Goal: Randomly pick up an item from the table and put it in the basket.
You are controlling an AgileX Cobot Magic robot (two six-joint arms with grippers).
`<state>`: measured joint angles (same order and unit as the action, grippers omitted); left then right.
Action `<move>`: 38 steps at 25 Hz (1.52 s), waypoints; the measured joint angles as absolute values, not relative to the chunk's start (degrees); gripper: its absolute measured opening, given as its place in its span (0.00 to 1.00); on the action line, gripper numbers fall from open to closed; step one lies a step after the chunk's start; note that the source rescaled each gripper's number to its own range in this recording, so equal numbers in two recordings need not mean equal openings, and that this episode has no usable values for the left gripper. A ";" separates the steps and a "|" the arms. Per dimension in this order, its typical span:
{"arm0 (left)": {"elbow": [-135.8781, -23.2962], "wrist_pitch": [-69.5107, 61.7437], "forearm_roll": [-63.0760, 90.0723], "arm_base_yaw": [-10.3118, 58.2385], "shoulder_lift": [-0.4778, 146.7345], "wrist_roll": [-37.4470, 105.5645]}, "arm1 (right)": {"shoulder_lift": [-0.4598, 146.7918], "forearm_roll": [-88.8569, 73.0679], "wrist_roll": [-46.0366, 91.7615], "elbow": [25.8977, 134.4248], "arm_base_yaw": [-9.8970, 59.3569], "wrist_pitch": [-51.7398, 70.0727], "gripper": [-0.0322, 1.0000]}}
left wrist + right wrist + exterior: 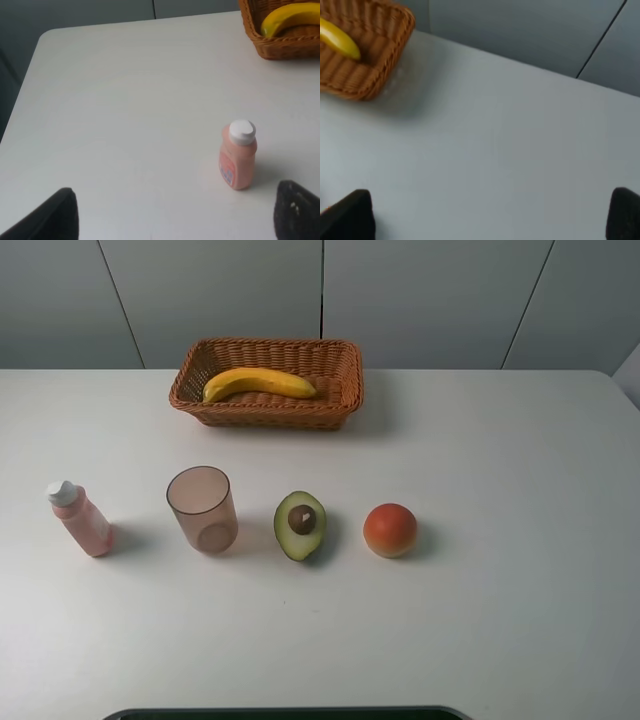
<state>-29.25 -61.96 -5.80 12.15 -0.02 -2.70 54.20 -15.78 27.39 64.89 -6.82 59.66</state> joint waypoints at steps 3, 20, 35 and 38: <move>-29.25 -61.96 -5.80 12.15 -0.02 -2.70 | 45.20 -15.24 23.56 58.74 -6.82 58.63 1.00; -29.25 -61.96 -5.80 12.15 -0.02 -2.70 | 13.75 -5.53 6.39 34.47 -6.43 62.26 1.00; -29.25 -61.96 -5.80 12.15 -0.02 -2.70 | 3.19 -1.38 1.21 29.23 -0.66 62.37 1.00; -29.25 -61.96 -5.80 12.15 -0.02 -2.70 | 0.75 -1.01 1.08 29.23 -0.66 62.37 1.00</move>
<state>-29.25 -61.96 -5.80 12.15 -0.02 -2.70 0.75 -1.01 1.08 29.23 -0.66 62.37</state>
